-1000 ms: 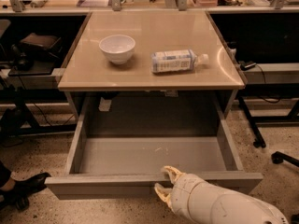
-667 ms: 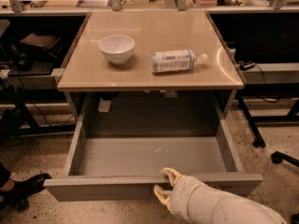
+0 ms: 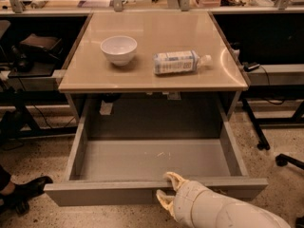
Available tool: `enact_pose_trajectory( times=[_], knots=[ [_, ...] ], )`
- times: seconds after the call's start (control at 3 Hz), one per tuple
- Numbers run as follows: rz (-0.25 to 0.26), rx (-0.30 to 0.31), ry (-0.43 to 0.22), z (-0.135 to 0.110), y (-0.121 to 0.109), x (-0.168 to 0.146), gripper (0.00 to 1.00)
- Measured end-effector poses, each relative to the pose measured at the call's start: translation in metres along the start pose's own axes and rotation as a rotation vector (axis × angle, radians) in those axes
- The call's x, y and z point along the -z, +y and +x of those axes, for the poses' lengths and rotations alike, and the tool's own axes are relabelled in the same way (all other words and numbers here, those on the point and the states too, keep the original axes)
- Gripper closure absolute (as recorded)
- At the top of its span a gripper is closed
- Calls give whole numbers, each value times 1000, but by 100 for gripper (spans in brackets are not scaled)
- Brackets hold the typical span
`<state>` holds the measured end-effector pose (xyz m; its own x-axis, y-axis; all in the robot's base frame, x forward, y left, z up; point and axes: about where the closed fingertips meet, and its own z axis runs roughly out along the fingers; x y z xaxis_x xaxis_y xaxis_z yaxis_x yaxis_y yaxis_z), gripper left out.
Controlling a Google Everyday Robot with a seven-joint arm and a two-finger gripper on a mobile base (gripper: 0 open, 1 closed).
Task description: Open top drawer
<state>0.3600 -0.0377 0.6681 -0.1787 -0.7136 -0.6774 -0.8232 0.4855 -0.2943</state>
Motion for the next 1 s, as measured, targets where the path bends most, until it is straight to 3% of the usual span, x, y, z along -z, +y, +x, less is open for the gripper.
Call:
enact_pose_trajectory(
  times=[1.0],
  knots=[
    [-3, -3, -4, -2, 4, 5, 100]
  ],
)
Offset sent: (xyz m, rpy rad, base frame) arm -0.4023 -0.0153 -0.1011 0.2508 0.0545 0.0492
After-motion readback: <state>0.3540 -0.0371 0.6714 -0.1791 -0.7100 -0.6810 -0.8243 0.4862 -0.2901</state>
